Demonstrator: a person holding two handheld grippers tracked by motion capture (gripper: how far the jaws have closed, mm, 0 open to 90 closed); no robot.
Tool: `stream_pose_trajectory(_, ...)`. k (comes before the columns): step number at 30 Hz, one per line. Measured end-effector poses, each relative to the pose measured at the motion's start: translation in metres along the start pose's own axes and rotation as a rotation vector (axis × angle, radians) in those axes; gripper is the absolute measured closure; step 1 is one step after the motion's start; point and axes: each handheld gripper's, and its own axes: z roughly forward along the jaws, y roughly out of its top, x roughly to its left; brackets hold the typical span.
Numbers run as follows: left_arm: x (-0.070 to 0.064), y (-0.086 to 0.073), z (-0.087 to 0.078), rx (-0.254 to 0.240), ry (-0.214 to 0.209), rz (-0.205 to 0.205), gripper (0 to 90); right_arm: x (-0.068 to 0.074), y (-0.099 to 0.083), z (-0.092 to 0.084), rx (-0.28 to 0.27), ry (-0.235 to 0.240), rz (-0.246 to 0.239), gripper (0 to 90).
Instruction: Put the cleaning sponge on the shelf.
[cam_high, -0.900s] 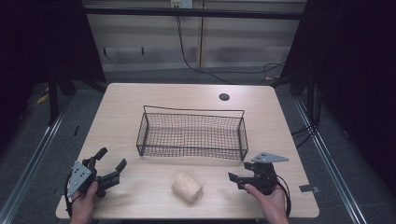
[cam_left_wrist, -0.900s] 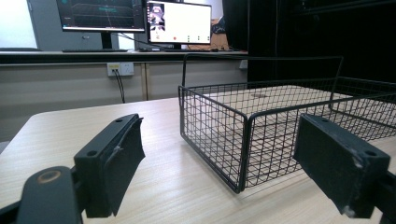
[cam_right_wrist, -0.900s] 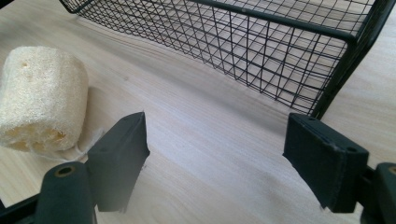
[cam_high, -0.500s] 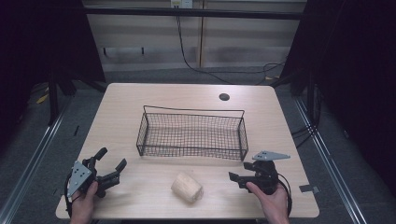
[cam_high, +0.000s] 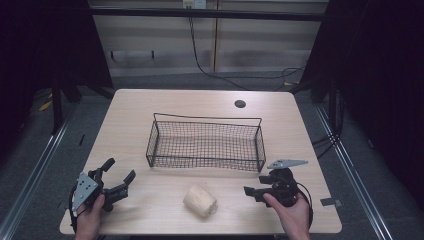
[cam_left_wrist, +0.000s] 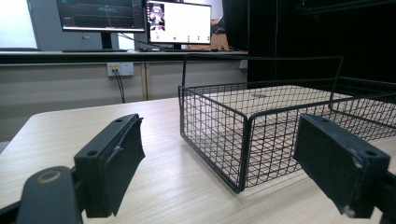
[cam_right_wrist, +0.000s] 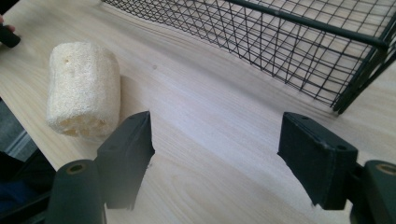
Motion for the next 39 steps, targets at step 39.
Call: stream_pose_trajectory(39,0.000,0.000,0.000,0.000,0.000,0.000,15.5,0.060,0.068,0.031,0.308,0.183,-0.161,17.1)
